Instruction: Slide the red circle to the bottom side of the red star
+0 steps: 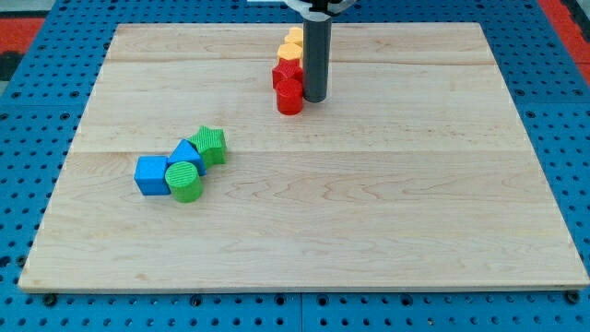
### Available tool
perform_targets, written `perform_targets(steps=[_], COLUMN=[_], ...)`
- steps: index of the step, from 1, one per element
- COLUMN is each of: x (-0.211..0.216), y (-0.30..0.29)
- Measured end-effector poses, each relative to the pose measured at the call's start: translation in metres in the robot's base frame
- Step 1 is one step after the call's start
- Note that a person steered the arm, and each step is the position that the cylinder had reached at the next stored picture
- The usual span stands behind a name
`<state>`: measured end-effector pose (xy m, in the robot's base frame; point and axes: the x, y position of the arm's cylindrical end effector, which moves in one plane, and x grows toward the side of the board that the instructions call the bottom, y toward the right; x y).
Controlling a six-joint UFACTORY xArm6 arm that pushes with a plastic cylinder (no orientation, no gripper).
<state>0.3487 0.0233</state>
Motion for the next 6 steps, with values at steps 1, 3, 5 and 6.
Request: perform_targets(steps=[1, 3, 5, 6], x=[0.0003, 0.0003, 0.0003, 0.004], y=[0.0, 0.0, 0.0, 0.0014])
